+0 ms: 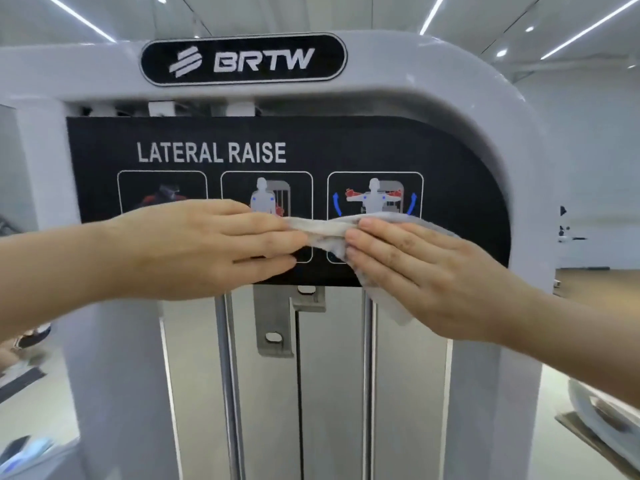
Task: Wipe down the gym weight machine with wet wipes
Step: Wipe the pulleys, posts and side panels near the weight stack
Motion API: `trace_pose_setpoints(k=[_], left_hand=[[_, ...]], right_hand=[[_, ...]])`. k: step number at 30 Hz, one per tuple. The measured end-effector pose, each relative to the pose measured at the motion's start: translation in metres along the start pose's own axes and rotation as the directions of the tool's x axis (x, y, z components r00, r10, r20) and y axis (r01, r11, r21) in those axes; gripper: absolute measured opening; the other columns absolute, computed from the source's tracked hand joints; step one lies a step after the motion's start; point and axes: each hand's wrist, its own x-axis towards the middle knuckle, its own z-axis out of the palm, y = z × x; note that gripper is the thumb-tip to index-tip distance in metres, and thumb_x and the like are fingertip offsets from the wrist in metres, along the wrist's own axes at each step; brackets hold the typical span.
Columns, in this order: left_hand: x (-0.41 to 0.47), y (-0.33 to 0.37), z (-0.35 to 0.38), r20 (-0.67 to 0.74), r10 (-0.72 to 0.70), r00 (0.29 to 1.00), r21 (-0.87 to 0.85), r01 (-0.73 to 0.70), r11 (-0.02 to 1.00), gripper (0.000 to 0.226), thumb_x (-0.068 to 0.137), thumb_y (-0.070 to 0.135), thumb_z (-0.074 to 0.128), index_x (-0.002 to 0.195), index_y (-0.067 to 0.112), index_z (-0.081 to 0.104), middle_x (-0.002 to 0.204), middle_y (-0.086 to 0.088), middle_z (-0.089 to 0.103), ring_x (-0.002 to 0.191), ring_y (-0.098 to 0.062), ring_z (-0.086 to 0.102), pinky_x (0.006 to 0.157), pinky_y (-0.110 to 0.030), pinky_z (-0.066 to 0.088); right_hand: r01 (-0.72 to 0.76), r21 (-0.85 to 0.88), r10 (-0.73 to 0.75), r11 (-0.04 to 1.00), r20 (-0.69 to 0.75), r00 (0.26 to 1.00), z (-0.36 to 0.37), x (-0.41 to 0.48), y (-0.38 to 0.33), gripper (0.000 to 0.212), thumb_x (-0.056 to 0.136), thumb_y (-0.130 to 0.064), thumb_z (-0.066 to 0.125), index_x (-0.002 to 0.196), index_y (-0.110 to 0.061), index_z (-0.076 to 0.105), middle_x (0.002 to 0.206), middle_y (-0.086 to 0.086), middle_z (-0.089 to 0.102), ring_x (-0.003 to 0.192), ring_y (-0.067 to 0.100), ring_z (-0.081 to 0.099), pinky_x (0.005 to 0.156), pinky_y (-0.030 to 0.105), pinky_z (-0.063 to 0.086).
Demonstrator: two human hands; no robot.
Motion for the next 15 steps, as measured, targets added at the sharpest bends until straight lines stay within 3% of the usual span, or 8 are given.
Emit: trace_pose_setpoints(k=[3, 7, 10, 12, 15], left_hand=[[-0.032, -0.005, -0.005, 0.060, -0.129, 0.990, -0.059, 0.133, 0.989, 0.049, 0.078, 0.005, 0.051, 0.127, 0.013, 0.053, 0.142, -0.018, 0.046, 0.117, -0.035, 0.053, 0.081, -0.047, 0.056], [-0.065, -0.007, 0.002, 0.114, -0.316, 0.942, -0.054, 0.323, 0.945, 0.020, 0.092, 0.021, 0.051, 0.112, 0.017, 0.051, 0.126, -0.016, 0.050, 0.103, -0.034, 0.053, 0.069, -0.047, 0.055], [-0.080, -0.009, 0.004, 0.128, -0.519, 0.845, -0.103, 0.532, 0.841, 0.028, 0.091, 0.041, 0.056, 0.099, 0.015, 0.054, 0.105, -0.012, 0.052, 0.088, -0.028, 0.051, 0.066, -0.043, 0.055], [-0.088, -0.007, 0.005, 0.144, -0.607, 0.781, -0.150, 0.624, 0.767, 0.032, 0.083, 0.047, 0.064, 0.092, 0.019, 0.052, 0.100, -0.006, 0.051, 0.083, -0.022, 0.049, 0.062, -0.035, 0.053], [-0.099, -0.004, 0.009, 0.198, -0.711, 0.675, -0.216, 0.737, 0.640, 0.034, 0.080, 0.056, 0.057, 0.093, 0.026, 0.047, 0.102, 0.002, 0.045, 0.086, -0.017, 0.046, 0.067, -0.032, 0.051]], right_hand=[[-0.091, -0.045, 0.094, 0.995, 0.052, 0.994, -0.003, 0.017, -0.010, 0.057, 0.103, -0.033, 0.034, 0.150, -0.001, 0.031, 0.156, 0.020, 0.029, 0.144, 0.037, 0.029, 0.113, 0.049, 0.033], [-0.247, -0.073, 0.250, 0.966, 0.043, 0.967, -0.002, 0.070, -0.026, 0.076, 0.096, -0.061, 0.030, 0.150, -0.007, 0.032, 0.150, 0.013, 0.038, 0.118, 0.030, 0.042, 0.092, 0.042, 0.036], [-0.265, -0.042, 0.266, 0.963, 0.021, 0.964, 0.004, 0.110, -0.042, 0.084, 0.093, -0.064, 0.034, 0.142, 0.004, 0.040, 0.132, 0.015, 0.048, 0.106, 0.028, 0.047, 0.094, 0.042, 0.037], [-0.245, -0.040, 0.245, 0.969, 0.000, 0.969, 0.009, 0.119, -0.048, 0.083, 0.095, -0.061, 0.035, 0.141, 0.007, 0.040, 0.137, 0.019, 0.045, 0.120, 0.032, 0.045, 0.110, 0.045, 0.032], [-0.161, 0.026, 0.160, 0.987, 0.042, 0.986, 0.010, 0.125, -0.047, 0.080, 0.098, -0.055, 0.036, 0.150, 0.005, 0.025, 0.159, 0.021, 0.020, 0.148, 0.034, 0.017, 0.121, 0.046, 0.016]])
